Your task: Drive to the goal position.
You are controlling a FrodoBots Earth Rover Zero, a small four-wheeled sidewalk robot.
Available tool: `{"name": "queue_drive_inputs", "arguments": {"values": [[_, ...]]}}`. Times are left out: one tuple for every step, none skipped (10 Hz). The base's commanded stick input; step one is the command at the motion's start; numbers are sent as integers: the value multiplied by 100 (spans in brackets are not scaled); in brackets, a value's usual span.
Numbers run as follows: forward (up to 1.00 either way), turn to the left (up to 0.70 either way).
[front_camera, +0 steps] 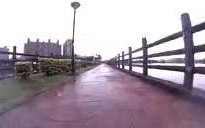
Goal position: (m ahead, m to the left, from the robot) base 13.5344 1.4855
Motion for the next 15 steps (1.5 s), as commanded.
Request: {"name": "queue_drive_inputs", "arguments": {"values": [[100, -1], [100, -1], [100, -1], [100, -1], [100, 1], [100, 6], [100, 18], [100, 19], [100, -1], [100, -1], [100, -1], [100, -1], [100, -1], [100, -1], [100, -1]]}}
